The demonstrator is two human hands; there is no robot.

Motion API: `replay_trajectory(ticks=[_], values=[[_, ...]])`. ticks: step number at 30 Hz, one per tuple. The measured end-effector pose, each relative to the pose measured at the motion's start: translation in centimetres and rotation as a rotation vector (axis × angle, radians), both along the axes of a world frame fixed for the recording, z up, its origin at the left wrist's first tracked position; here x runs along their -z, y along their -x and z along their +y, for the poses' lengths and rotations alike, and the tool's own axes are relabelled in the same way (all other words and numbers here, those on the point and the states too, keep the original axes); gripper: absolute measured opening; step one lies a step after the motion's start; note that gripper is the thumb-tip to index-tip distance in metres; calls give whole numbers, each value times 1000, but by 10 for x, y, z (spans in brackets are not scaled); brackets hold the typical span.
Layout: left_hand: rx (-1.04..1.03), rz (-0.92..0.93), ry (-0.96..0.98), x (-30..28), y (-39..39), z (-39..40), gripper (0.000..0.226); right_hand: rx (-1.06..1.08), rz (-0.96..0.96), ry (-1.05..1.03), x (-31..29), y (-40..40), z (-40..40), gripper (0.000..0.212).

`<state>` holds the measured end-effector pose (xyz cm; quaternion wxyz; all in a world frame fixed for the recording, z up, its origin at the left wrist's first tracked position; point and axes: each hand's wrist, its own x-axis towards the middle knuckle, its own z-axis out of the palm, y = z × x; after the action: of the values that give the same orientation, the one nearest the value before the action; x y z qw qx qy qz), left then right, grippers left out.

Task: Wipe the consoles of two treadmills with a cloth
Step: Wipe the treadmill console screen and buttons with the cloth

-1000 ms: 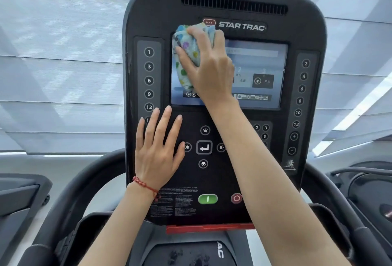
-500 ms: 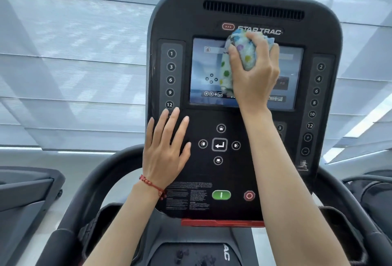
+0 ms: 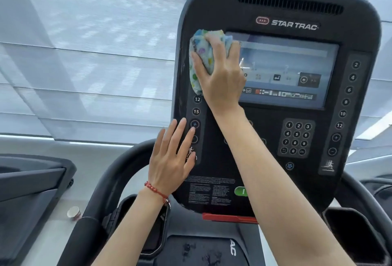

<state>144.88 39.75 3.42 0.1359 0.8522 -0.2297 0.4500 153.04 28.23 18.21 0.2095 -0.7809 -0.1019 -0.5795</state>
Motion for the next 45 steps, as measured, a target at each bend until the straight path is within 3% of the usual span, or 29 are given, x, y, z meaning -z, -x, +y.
replay_trajectory(ticks=[6, 17, 26, 32, 39, 42, 45], values=[[30, -7, -44, 20, 15, -1, 43, -26, 69, 82, 54, 34, 5, 34], [65, 53, -50, 33, 24, -1, 46, 35, 2, -21, -18, -11, 16, 38], [89, 56, -31, 31, 27, -2, 47, 63, 66, 54, 73, 51, -7, 34], [94, 75, -20, 28, 28, -6, 45, 102, 81, 112, 81, 60, -25, 35], [90, 87, -25, 26, 26, -8, 44, 285, 65, -168, 86, 72, -110, 36], [95, 82, -37, 25, 25, -6, 46, 310, 71, -299, 87, 72, -104, 42], [106, 75, -45, 23, 25, -4, 48, 271, 105, -333, 90, 75, -80, 34]])
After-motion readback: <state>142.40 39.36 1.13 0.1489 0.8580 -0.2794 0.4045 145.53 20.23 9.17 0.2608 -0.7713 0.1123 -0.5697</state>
